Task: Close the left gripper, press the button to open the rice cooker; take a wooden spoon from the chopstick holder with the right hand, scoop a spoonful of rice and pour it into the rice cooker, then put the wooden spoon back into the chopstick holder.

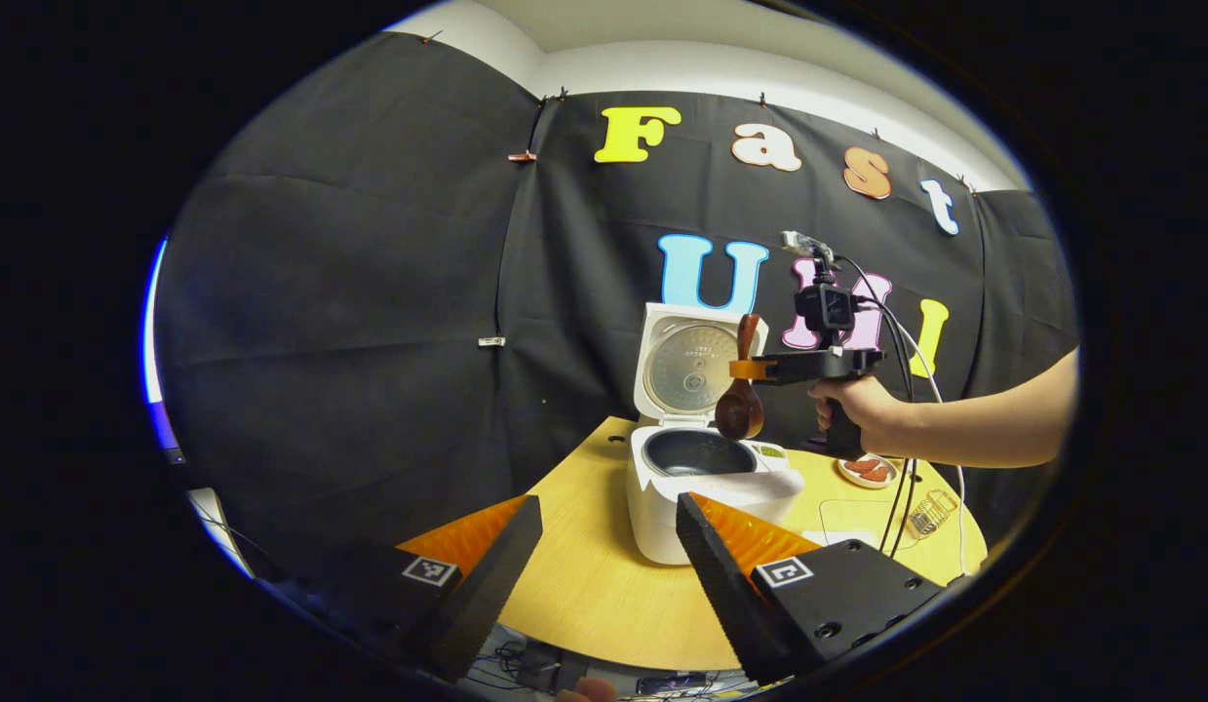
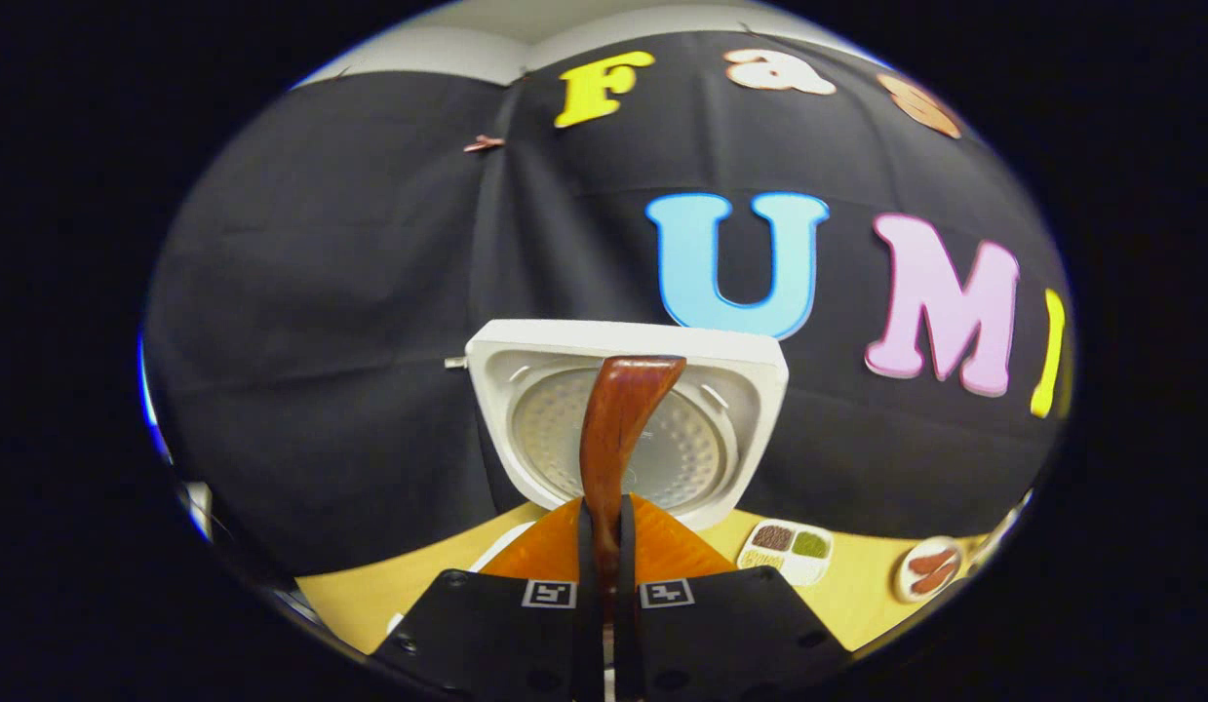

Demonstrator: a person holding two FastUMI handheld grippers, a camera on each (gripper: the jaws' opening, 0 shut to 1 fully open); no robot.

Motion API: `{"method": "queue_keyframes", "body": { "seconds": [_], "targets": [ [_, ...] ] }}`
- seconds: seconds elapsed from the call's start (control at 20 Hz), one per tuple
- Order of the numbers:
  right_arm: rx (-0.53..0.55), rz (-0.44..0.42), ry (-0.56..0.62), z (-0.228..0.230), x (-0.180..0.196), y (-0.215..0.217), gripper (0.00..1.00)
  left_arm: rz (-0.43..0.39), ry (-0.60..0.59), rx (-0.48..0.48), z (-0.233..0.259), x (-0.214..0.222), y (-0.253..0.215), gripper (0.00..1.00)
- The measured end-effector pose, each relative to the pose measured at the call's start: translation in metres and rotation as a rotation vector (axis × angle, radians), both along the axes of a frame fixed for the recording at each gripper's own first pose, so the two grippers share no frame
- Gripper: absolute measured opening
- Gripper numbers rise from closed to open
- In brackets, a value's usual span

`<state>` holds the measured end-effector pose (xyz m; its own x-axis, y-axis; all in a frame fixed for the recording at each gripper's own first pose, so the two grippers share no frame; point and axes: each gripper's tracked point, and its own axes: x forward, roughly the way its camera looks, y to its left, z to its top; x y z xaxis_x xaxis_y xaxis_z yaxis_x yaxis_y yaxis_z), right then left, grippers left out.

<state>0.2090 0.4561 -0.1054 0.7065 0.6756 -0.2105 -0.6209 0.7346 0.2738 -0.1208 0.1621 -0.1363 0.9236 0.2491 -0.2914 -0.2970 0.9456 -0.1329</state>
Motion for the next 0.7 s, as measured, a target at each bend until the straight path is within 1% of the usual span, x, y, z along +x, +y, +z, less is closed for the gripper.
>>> {"method": "queue_keyframes", "body": {
  "seconds": [0.2,0.3,0.4,0.5,0.55,0.6,0.7],
  "targets": [
    [0.240,-0.119,0.214,0.004,0.010,-0.030,0.09,-0.014,-0.003,0.013,0.006,-0.001,-0.007,0.95],
    [0.310,-0.180,0.279,0.004,0.012,-0.056,0.09,-0.022,-0.005,0.017,0.008,-0.002,-0.013,0.95],
    [0.345,-0.218,0.280,0.007,0.008,-0.083,0.09,-0.029,-0.011,0.010,0.010,-0.001,-0.019,0.95],
    [0.376,-0.237,0.276,0.011,0.000,-0.108,0.08,-0.043,-0.015,0.020,0.013,0.000,-0.027,0.95],
    [0.384,-0.247,0.266,0.015,-0.004,-0.123,0.08,-0.051,-0.019,0.030,0.016,0.002,-0.030,0.98],
    [0.388,-0.257,0.248,0.019,-0.006,-0.141,0.08,-0.061,-0.022,0.040,0.018,0.004,-0.033,0.95],
    [0.393,-0.280,0.203,0.030,-0.010,-0.178,0.09,-0.080,-0.028,0.055,0.022,0.007,-0.039,0.95]
  ]
}}
